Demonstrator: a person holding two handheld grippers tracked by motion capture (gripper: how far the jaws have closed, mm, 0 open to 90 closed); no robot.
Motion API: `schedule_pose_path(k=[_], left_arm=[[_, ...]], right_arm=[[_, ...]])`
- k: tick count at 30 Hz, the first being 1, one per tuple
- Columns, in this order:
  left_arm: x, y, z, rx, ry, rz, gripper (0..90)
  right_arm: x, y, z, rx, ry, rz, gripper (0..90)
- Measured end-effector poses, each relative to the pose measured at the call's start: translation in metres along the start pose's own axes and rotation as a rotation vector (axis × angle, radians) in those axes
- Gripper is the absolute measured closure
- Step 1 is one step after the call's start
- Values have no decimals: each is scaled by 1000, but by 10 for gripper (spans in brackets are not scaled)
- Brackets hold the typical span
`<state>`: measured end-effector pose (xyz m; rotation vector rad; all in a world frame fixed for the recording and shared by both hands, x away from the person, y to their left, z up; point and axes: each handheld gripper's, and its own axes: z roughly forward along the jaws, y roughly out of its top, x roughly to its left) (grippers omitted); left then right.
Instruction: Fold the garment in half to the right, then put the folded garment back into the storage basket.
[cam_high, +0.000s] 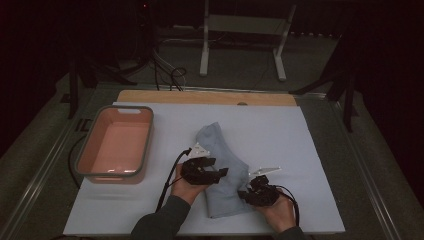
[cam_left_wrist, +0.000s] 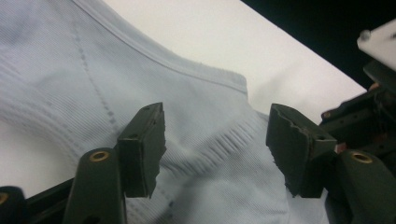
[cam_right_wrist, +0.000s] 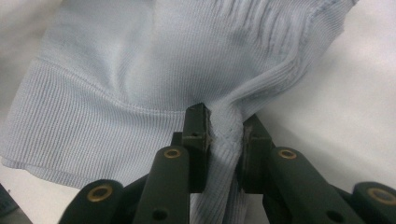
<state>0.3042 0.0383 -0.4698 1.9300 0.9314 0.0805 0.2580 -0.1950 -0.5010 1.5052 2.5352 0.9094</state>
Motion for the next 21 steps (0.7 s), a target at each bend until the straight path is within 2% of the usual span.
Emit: schedule_pose_path(k=[8,10,15,18,21], left_arm=[[13,9,-4,-14,40,-26,291],[18,14,-4,-17,71,-33,271],[25,19,-3,-18,112,-38,196],[32,21,-1,-9,151,-51,163],[38,20,3,3,155,-65,153]], right_arm=[[2,0,0,-1,-16,-6,764],[3,0,0,1,-16,-3,764],[3,-1,0,-5,-23,-7,764],[4,-1,0,-6,-29,-10,764],[4,-1,0,-7,-32,-16,763]])
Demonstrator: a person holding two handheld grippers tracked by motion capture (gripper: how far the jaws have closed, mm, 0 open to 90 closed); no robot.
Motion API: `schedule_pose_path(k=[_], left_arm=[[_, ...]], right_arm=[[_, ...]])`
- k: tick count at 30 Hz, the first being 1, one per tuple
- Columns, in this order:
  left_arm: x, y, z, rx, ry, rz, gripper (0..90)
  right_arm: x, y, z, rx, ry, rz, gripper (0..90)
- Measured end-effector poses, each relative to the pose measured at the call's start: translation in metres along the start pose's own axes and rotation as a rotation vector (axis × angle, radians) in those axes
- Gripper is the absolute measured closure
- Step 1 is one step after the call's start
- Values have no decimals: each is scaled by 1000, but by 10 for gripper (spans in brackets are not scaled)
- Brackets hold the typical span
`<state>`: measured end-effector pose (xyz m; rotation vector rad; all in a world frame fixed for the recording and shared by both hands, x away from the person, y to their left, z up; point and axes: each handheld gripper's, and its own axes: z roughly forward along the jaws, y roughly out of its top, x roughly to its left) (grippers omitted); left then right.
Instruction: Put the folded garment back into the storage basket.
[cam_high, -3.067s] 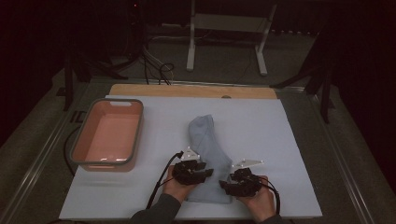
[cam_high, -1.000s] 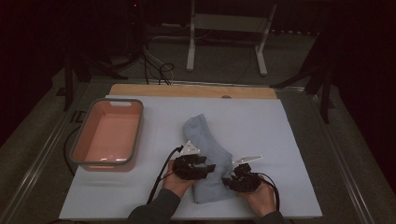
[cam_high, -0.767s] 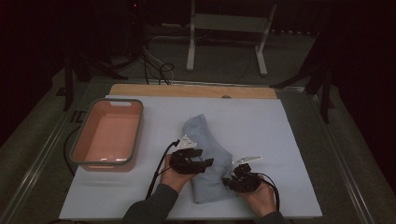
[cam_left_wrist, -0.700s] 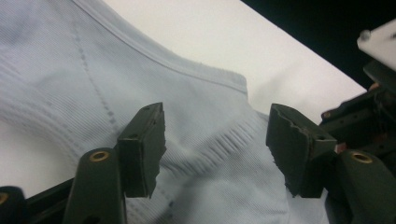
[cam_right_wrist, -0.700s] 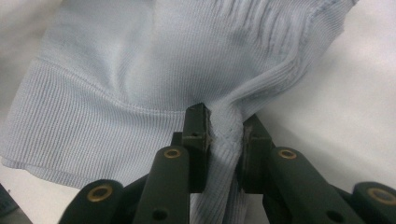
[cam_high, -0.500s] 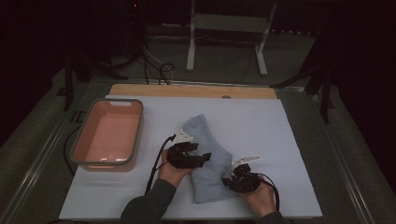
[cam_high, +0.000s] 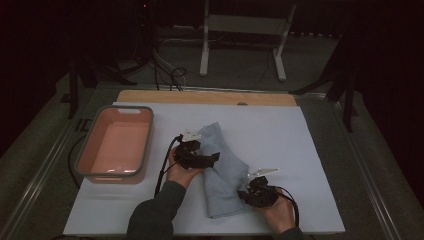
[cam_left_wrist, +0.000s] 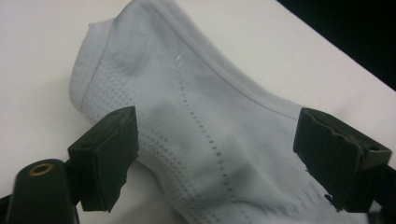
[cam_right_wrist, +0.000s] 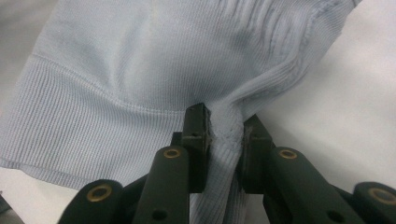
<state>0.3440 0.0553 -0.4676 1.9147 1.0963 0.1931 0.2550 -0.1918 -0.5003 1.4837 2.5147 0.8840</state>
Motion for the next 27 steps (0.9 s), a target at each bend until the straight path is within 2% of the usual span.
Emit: schedule_pose_path(k=[3,6,12,15,25,26,27], left_arm=[[5,-2,8,25,24,-12,140],[6,-4,13,48,30,-16,131],[11,-12,18,71,21,-40,147],[14,-17,22,106,28,-43,164],[17,-19,33,143,21,-72,219],[20,-19,37,150,4,-97,250],[21,-19,37,156,-1,-98,264]], right_arm=[[0,0,0,-1,-1,2,763],[1,0,0,-1,-7,-5,762],[1,-1,0,-4,-7,-6,761],[2,0,0,-2,-10,-9,761],[3,0,0,-2,-17,-10,759],[3,1,0,3,-17,12,757],[3,1,0,4,-18,12,757]])
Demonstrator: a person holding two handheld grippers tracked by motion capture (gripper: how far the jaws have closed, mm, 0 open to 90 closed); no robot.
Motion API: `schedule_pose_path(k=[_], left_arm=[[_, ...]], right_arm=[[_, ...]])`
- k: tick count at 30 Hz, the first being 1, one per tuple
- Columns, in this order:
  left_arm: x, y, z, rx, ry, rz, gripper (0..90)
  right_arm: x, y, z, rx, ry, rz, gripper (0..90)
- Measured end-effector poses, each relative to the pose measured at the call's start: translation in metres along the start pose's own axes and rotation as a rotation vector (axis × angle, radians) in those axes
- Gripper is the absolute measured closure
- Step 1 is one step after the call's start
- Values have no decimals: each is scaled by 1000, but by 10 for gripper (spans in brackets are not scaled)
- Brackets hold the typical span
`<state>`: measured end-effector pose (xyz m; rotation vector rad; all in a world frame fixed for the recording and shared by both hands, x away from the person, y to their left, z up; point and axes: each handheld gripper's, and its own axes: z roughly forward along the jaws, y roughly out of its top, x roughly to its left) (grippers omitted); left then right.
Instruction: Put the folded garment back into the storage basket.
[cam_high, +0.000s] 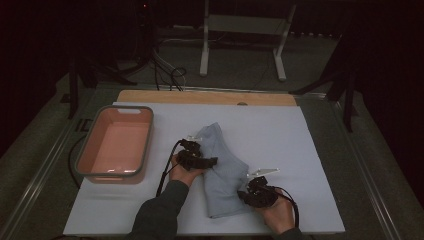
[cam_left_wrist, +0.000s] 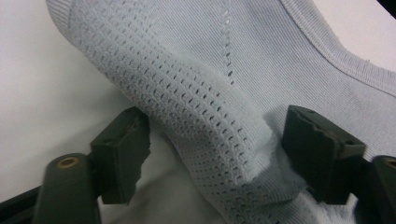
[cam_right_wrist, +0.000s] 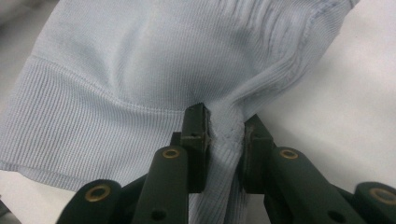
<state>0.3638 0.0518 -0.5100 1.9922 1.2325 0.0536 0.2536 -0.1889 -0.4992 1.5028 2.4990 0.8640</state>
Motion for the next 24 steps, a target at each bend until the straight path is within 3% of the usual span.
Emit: schedule_pose_path(k=[12,17,18,24], left_arm=[[0,1,7,35,-68,-37,589],[-4,3,6,42,-66,-14,778],[-6,5,6,41,-63,-14,803],[-5,7,2,30,-81,-17,826]], right_arm=[[-1,3,1,13,7,55,755],[-1,3,1,16,5,75,757],[-1,5,0,26,10,99,766],[2,7,-1,27,28,124,788]])
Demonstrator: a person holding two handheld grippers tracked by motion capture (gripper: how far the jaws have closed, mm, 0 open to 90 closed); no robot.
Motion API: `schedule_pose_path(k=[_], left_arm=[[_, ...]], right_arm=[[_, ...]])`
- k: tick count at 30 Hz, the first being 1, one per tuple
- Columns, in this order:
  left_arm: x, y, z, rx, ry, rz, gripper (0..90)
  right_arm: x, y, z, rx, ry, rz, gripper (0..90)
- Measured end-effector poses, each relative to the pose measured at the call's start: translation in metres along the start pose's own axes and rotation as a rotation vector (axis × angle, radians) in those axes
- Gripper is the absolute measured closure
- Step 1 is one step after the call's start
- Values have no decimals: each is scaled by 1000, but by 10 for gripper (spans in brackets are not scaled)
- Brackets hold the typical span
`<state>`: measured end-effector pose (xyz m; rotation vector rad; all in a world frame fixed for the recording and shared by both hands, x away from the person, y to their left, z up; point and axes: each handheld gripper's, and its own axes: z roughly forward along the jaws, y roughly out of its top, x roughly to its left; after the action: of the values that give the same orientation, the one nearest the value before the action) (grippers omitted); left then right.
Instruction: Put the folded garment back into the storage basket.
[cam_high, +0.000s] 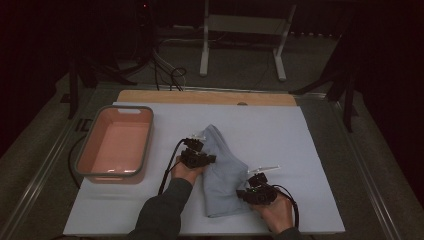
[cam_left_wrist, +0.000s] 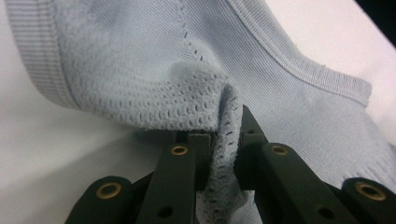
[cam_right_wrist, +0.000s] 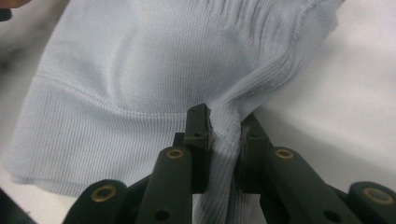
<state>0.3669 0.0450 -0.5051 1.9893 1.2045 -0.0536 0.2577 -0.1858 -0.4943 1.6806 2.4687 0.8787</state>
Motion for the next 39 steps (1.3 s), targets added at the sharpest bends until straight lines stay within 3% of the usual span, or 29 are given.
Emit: schedule_pose_path(k=[7,17,39], left_arm=[[1,2,-9,-24,-3,4,828],[3,7,-23,-44,-1,9,827],[9,22,-51,-89,-2,9,827]], right_arm=[[0,3,-5,-24,47,12,791],[8,9,-7,-45,80,-8,792],[23,29,-12,-73,102,-38,792]])
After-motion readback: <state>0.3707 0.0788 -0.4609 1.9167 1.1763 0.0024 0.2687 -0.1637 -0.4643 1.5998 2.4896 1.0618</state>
